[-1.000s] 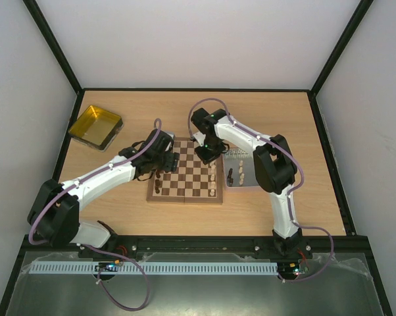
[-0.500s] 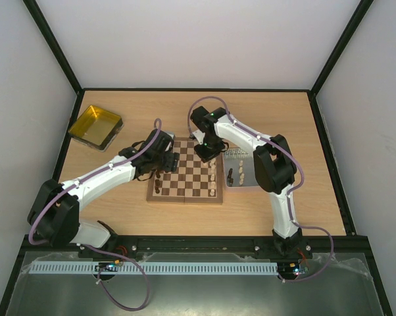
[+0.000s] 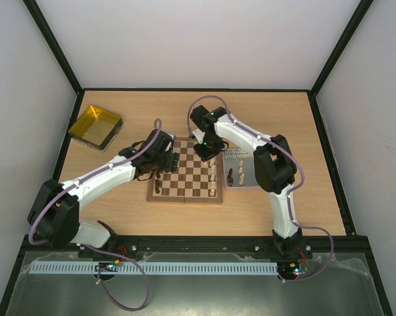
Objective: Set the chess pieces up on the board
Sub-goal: Place the chess piece on the chessboard.
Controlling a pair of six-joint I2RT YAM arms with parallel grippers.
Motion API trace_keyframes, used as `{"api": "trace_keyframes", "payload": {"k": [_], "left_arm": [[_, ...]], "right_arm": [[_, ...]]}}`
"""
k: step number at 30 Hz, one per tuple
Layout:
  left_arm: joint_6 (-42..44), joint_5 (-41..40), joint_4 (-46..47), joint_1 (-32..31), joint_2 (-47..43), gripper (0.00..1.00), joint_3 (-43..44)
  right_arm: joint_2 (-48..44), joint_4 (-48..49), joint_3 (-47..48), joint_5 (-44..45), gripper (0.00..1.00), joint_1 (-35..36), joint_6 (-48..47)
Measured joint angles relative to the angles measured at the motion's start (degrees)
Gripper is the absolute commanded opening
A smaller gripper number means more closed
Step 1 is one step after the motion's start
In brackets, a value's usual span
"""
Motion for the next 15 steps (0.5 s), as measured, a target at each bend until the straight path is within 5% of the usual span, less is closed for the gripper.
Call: {"api": "trace_keyframes", "payload": {"k": [7,15], "left_arm": [[0.2,0.7,0.2,-0.3,0.0,0.74,0.0],[0.3,0.9,0.5,-1.0,0.0,0.61,-0.1]], "right_arm": [[-1.1,-0.1,0.9,1.0,0.29,-0.3,0.4],[-5.9,-0.1,1.0,1.1,0.24,-3.6,0.5]]}}
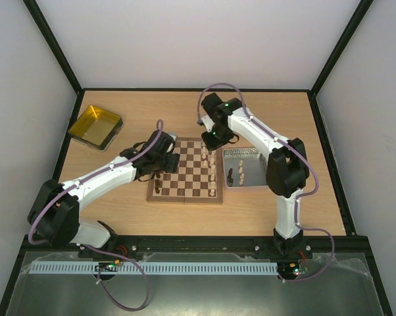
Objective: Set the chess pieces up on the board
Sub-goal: Place the chess piece on the chessboard, then pick up the chess piece from the storage box.
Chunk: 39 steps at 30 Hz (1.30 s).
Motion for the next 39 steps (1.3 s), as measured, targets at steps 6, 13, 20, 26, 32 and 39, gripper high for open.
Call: {"api": "trace_keyframes", "payload": {"k": [6,13,20,26,32,39], "left_arm": [[0.2,-1.3,-0.3,-2.8,0.3,0.5,0.4],[1.1,-8.1,-4.5,-15.3,14.3,0.49,18.0],[1.9,-8.5,-6.3,-19.1,28.7,0.5,34.5],[3.1,-8.6,-9.0,-19.1,38.3,0.49,44.2],[3.4,-8.6,-9.3,-19.1,38.9,0.48,44.5],[3.3,-8.6,-7.3,-18.8,37.4,0.48,40.0]], "right_arm": [[-4.2,0.5,-1.2,0.2,0.24,-5.0,0.0],[-10.9,2.6,-11.7,3.2,0.25,-9.8,-0.3],[-12.4,4.5,-20.1,3.9,0.29,-12.4,-1.0],[-12.7,5.9,-22.9,4.1,0.3,-14.0,-1.6],[-12.7,7.3,-24.4,2.3,0.26,-15.8,-2.3],[-12.6,8.0,-25.7,0.2,0.22,-16.5,-2.8]]}}
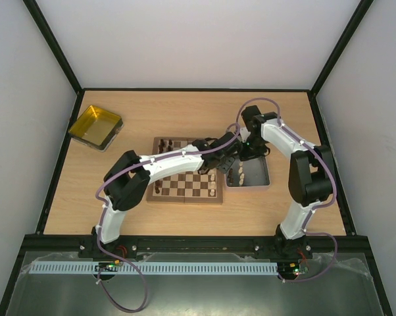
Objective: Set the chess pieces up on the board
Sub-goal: Pick up the chess piece from the storage box.
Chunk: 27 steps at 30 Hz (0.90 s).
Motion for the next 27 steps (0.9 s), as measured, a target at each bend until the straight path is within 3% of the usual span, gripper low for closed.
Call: {"api": "trace_keyframes", "payload": {"k": [27], "left_arm": [[0.5,1.3,3.4,0.2,-2.1,0.48,-1.5]], "right_arm": [[5.5,5.4,-2.9,-1.4,0.13,-0.9,0.0]]}}
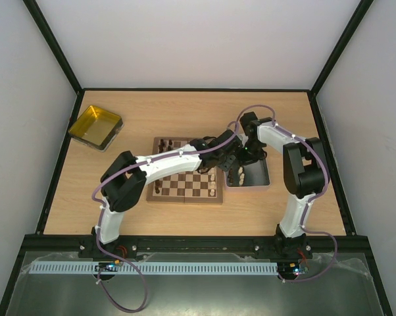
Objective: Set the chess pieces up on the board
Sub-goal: Pick up the chess piece from the storage box.
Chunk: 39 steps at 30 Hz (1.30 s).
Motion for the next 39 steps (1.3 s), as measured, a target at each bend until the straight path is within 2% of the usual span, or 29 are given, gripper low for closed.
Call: {"api": "trace_keyframes", "payload": {"k": [4,9,24,39], "left_arm": [[0.2,0.3,0.2,0.0,0.3,0.48,0.0],[0.6,0.7,0.8,-0.1,1.0,0.48,0.0],[1.5,2.2,1.2,-0.7,6.2,0.41,3.7],[3.1,3.7,0.4,-0.8,10.5,0.36,5.7]], "right_arm": [[0.6,0.5,0.0,-0.2,0.06,-0.4,0.0],[0.6,0.7,0.1,-0.8,0.04,-1.3,0.0],[-3.1,-0.3,2.3,-2.6,0.03,-5.9,-0.7],[-6.4,-4.9,7.8,-4.7,0.04,-14.2,-3.4]]}}
